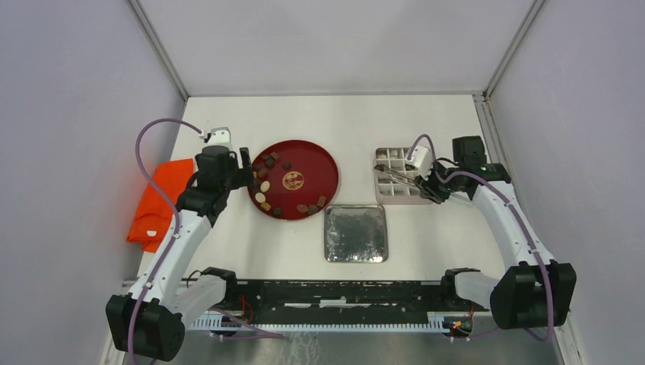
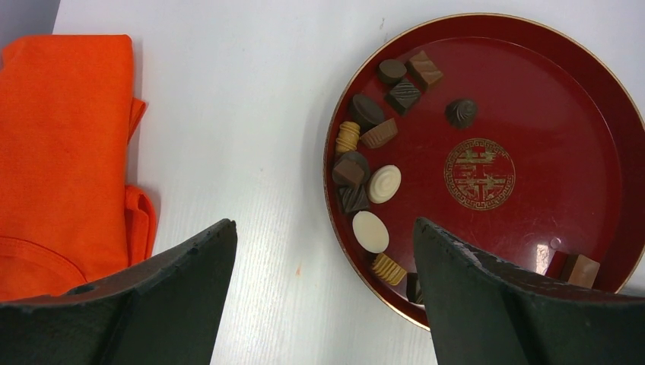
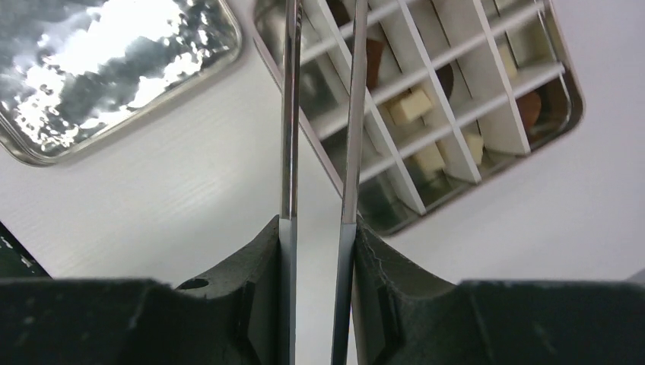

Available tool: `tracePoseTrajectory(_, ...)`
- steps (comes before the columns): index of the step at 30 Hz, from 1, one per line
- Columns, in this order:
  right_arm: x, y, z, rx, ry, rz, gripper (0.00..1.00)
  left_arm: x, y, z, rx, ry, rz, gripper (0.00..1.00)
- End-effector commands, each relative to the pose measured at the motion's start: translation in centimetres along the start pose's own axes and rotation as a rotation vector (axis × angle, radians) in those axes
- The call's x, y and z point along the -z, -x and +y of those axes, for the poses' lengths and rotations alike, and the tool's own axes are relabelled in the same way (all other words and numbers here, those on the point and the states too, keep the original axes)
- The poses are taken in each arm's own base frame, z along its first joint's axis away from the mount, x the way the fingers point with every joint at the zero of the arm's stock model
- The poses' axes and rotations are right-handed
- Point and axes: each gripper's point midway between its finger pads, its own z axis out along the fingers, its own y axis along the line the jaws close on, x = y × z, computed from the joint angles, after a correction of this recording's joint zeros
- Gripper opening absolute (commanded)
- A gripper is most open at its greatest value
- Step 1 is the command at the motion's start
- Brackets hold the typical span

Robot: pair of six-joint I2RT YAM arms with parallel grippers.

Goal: Pack the chocolate
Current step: Place the fake chocolate in the packing box.

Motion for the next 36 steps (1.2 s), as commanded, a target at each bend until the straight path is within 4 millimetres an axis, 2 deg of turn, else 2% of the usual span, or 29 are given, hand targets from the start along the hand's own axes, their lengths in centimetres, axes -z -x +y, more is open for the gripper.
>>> tracePoseTrajectory(1, 2.1, -1.9, -0.4, -0.001, 0.004, -0.012, 0.00, -0.1, 1.0, -0.2, -0.030, -0.016, -0.035, 0.91)
tracePoseTrajectory(6, 2.0, -4.0, 0.4, -0.034, 0.058, 0.017, 0.02, -0.1, 1.0, -0.1, -0.030, -0.017, -0.036, 0.91)
tracePoseTrajectory(12, 1.7, -4.9, 1.1, -0.033, 0.087, 0.031, 0.05, 0.0, 1.0, -0.1, -0.027, -0.017, -0.039, 0.91)
tracePoseTrajectory(22, 1.1, -5.6, 0.7, -0.039, 0.089, 0.055, 0.15, 0.1, 1.1, -0.1, -0.027, -0.016, -0.042, 0.91)
tracePoseTrajectory(36, 0.8, -5.4, 0.4, -0.048, 0.097, 0.046, 0.30, 0.2, 1.2, -0.1, -0.027, -0.018, -0.045, 0.91)
